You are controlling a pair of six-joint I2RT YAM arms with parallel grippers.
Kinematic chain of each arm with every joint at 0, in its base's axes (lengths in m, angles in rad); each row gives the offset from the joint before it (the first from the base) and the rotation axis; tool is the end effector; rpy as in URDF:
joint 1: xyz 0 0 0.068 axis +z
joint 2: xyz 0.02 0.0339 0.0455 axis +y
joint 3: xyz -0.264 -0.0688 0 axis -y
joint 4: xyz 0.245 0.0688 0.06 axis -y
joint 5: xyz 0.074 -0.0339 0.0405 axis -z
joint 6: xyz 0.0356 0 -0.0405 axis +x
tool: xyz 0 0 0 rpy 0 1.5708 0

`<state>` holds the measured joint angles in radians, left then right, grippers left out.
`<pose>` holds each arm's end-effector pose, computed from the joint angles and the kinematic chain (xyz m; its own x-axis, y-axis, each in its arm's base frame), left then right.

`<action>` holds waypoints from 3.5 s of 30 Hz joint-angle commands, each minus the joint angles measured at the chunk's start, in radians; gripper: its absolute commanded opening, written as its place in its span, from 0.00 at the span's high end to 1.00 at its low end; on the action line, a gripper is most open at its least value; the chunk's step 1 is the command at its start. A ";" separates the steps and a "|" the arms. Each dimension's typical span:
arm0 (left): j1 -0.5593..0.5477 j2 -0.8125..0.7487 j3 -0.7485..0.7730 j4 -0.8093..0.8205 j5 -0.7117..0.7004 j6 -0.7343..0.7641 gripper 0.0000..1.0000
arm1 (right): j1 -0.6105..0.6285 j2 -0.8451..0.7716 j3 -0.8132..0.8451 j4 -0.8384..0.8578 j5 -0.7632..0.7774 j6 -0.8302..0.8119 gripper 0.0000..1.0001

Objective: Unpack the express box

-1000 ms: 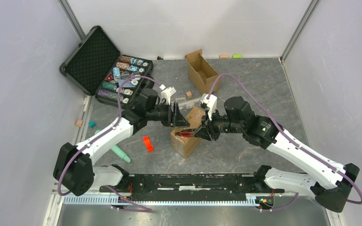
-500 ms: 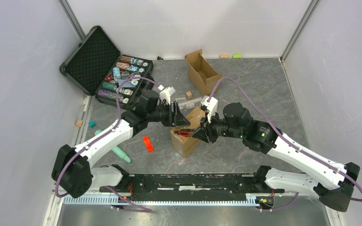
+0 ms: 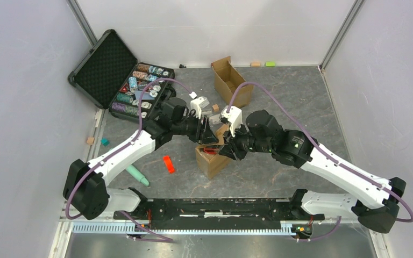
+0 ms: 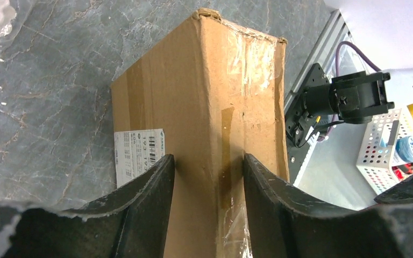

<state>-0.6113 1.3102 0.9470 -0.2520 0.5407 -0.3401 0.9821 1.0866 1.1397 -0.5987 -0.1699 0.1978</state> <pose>0.2251 -0.1801 0.2773 -0.7245 0.1585 -0.6708 0.6307 0.5449 -0.5525 0.1237 0.1961 0.3635 -0.4594 -0.3392 -0.8209 -0.8258 0.5036 0.2540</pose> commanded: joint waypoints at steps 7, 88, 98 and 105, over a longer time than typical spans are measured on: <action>0.005 0.071 -0.049 -0.137 -0.170 0.217 0.45 | 0.011 0.030 0.151 -0.239 0.026 -0.023 1.00; 0.036 -0.153 0.002 -0.297 -0.136 -0.140 0.98 | 0.010 0.018 0.303 -0.577 0.043 -0.045 1.00; 0.033 -0.175 0.032 -0.284 -0.058 -0.115 0.85 | 0.010 0.041 0.398 -0.526 0.084 -0.014 1.00; 0.035 -0.267 0.135 -0.322 -0.082 -0.010 0.45 | 0.010 0.058 0.405 -0.504 0.033 -0.039 1.00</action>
<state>-0.5816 1.1229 0.9695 -0.5488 0.4900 -0.4694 0.9924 1.1404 1.5101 -1.1355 -0.1051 0.1684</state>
